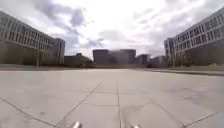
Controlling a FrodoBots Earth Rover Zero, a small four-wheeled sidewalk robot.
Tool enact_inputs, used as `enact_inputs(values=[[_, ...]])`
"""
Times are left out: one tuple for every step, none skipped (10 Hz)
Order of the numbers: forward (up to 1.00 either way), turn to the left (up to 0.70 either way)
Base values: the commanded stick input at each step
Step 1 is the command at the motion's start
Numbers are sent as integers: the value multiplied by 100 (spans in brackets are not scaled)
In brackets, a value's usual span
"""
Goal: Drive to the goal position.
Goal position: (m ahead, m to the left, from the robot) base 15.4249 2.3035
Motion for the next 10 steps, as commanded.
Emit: enact_inputs(values=[[70,0],[70,0],[70,0],[70,0],[70,0],[70,0],[70,0],[70,0],[70,0],[70,0]])
